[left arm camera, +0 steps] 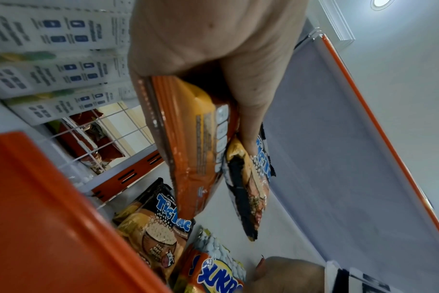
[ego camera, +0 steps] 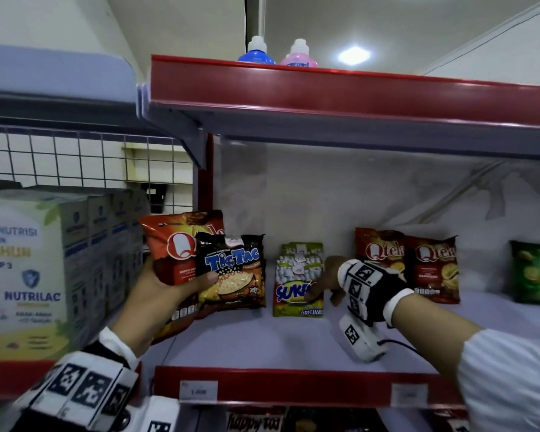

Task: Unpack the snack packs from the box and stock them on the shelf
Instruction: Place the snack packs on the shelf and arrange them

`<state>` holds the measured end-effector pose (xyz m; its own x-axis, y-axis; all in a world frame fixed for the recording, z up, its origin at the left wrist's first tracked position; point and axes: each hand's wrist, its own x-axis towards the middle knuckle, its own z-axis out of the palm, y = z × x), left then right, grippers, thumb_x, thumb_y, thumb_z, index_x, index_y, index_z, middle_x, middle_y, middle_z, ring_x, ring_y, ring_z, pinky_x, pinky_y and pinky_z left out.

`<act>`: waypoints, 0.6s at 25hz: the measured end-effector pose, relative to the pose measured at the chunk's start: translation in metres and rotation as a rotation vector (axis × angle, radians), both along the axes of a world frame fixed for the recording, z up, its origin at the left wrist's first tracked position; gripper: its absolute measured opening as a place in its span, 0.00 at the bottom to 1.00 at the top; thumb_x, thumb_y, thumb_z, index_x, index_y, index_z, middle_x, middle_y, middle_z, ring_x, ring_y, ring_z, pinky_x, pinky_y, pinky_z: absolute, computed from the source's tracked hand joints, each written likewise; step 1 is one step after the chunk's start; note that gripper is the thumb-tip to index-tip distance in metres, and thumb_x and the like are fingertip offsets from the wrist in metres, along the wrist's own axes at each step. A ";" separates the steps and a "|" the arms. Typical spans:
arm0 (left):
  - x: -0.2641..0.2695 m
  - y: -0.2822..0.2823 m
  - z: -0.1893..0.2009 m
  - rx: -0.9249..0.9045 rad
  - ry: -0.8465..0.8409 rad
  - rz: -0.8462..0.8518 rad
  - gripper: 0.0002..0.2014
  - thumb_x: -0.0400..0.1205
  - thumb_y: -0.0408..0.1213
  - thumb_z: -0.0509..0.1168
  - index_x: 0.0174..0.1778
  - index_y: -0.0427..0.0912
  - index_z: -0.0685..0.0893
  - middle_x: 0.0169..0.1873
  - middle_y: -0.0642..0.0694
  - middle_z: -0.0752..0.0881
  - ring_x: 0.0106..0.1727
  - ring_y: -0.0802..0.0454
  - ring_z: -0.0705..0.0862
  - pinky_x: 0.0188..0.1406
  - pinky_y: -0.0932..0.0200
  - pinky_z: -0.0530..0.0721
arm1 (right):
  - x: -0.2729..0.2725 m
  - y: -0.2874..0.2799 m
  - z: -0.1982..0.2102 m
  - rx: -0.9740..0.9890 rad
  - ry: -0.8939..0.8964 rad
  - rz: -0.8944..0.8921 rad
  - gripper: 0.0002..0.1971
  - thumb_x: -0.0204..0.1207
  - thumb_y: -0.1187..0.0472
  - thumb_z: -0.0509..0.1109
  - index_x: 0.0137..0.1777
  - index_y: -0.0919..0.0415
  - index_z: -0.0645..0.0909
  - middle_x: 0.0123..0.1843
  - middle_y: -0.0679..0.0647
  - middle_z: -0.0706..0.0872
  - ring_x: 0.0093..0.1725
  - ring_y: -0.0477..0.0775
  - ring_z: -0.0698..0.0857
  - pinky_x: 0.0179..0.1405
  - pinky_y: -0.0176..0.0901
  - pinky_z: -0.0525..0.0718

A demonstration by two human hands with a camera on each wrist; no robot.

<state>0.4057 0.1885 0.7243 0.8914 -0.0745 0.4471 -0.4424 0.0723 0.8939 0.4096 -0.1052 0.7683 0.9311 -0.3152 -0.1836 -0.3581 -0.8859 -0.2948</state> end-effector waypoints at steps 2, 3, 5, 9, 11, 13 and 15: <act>0.001 0.001 -0.003 0.006 0.005 0.003 0.32 0.64 0.33 0.80 0.65 0.48 0.80 0.50 0.56 0.88 0.48 0.63 0.88 0.40 0.68 0.83 | -0.005 0.002 0.019 -0.194 -0.120 0.032 0.14 0.75 0.57 0.74 0.39 0.63 0.72 0.38 0.56 0.73 0.49 0.51 0.76 0.43 0.33 0.79; 0.002 0.001 -0.005 0.006 0.006 0.003 0.32 0.64 0.32 0.80 0.65 0.49 0.80 0.50 0.57 0.88 0.46 0.66 0.88 0.37 0.71 0.83 | -0.009 0.007 0.030 -0.233 -0.203 0.066 0.13 0.76 0.56 0.72 0.42 0.64 0.73 0.39 0.56 0.71 0.52 0.51 0.74 0.41 0.28 0.77; 0.003 0.001 -0.007 0.010 0.009 -0.003 0.31 0.63 0.32 0.81 0.63 0.50 0.80 0.49 0.57 0.88 0.42 0.70 0.87 0.32 0.77 0.82 | -0.014 0.026 0.046 -0.061 -0.316 0.215 0.26 0.70 0.47 0.76 0.63 0.59 0.74 0.49 0.51 0.75 0.56 0.52 0.79 0.48 0.35 0.80; 0.000 -0.002 -0.015 -0.015 0.022 -0.028 0.28 0.62 0.29 0.80 0.57 0.47 0.83 0.46 0.54 0.91 0.42 0.63 0.90 0.32 0.74 0.84 | -0.017 0.082 0.043 0.340 -0.252 0.520 0.27 0.65 0.50 0.81 0.63 0.41 0.75 0.59 0.51 0.81 0.49 0.47 0.84 0.36 0.33 0.84; 0.000 0.003 -0.017 -0.041 0.022 0.009 0.26 0.65 0.29 0.79 0.60 0.42 0.83 0.48 0.49 0.91 0.44 0.57 0.91 0.38 0.66 0.87 | -0.007 0.093 0.034 0.302 -0.274 0.535 0.18 0.68 0.59 0.80 0.56 0.50 0.79 0.58 0.53 0.82 0.38 0.41 0.83 0.26 0.25 0.81; 0.001 0.018 -0.017 -0.076 0.033 0.060 0.26 0.68 0.31 0.78 0.63 0.41 0.82 0.52 0.44 0.90 0.50 0.48 0.89 0.50 0.53 0.86 | 0.006 0.098 0.028 0.209 -0.294 0.494 0.14 0.70 0.63 0.79 0.48 0.51 0.77 0.54 0.53 0.81 0.31 0.41 0.81 0.27 0.29 0.81; 0.003 0.035 -0.016 -0.094 0.041 0.099 0.25 0.69 0.33 0.78 0.62 0.43 0.82 0.52 0.44 0.89 0.50 0.48 0.88 0.51 0.52 0.85 | 0.016 0.102 0.024 0.240 -0.252 0.388 0.13 0.70 0.67 0.78 0.46 0.54 0.76 0.48 0.53 0.80 0.31 0.52 0.83 0.34 0.41 0.85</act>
